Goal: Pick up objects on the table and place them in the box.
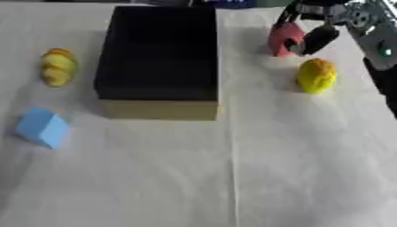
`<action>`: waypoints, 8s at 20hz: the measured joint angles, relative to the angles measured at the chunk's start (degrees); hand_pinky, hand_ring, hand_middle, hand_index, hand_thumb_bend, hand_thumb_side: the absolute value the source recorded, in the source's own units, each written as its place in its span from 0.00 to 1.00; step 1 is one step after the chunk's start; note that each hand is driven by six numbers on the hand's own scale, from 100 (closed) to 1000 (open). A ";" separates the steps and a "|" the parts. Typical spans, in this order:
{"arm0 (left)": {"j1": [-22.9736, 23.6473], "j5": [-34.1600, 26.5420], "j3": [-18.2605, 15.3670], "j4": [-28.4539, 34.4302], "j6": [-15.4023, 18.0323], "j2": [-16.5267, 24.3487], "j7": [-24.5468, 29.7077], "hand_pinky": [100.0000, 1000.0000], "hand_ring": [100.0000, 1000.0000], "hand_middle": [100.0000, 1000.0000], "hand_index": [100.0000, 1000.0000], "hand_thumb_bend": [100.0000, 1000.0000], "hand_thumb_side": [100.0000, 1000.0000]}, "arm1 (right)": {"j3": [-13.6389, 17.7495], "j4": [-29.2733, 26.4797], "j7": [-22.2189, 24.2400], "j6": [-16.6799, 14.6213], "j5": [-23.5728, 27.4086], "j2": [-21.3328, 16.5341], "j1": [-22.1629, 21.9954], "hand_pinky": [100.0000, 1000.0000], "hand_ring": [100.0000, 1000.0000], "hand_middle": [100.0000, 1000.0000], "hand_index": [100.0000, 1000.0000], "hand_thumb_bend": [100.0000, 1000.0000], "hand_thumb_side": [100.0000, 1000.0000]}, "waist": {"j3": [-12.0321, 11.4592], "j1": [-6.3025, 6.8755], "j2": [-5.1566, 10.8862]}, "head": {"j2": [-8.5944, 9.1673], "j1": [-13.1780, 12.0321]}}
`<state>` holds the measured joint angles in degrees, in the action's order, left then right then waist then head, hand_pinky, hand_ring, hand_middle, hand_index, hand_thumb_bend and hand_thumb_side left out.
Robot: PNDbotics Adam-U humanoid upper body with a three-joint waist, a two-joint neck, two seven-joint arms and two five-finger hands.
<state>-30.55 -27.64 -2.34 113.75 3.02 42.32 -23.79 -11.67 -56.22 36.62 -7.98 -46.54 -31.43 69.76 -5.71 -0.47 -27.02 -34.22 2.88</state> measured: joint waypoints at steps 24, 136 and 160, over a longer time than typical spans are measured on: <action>-0.72 -0.10 0.36 0.00 -0.45 -0.49 0.59 0.75 0.72 0.65 0.85 0.64 0.55 | 0.71 -2.23 -2.24 1.90 -3.99 0.36 0.14 0.89 0.89 0.81 0.83 0.34 0.00 | 0.06 -0.01 -0.06 | 0.27 0.75; -5.12 -1.28 2.13 0.03 1.25 -1.02 3.79 0.75 0.74 0.66 0.83 0.61 0.52 | -9.75 -8.53 -2.88 -0.06 -11.23 12.50 0.23 0.88 0.90 0.82 0.84 0.30 0.33 | -5.87 -3.09 3.33 | -2.04 7.67; -0.38 -0.80 1.37 0.02 1.61 -0.37 2.85 0.75 0.74 0.66 0.83 0.60 0.52 | -5.37 -41.36 -1.93 9.15 10.67 -11.80 -11.24 0.80 0.77 0.73 0.81 0.22 0.08 | -0.48 -2.82 4.60 | -4.60 3.20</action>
<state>-30.94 -28.44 -0.97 113.77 4.64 41.95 -20.94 -17.04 -97.58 34.70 1.17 -35.87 -43.24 58.52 -6.20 -3.28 -22.42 -38.82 6.08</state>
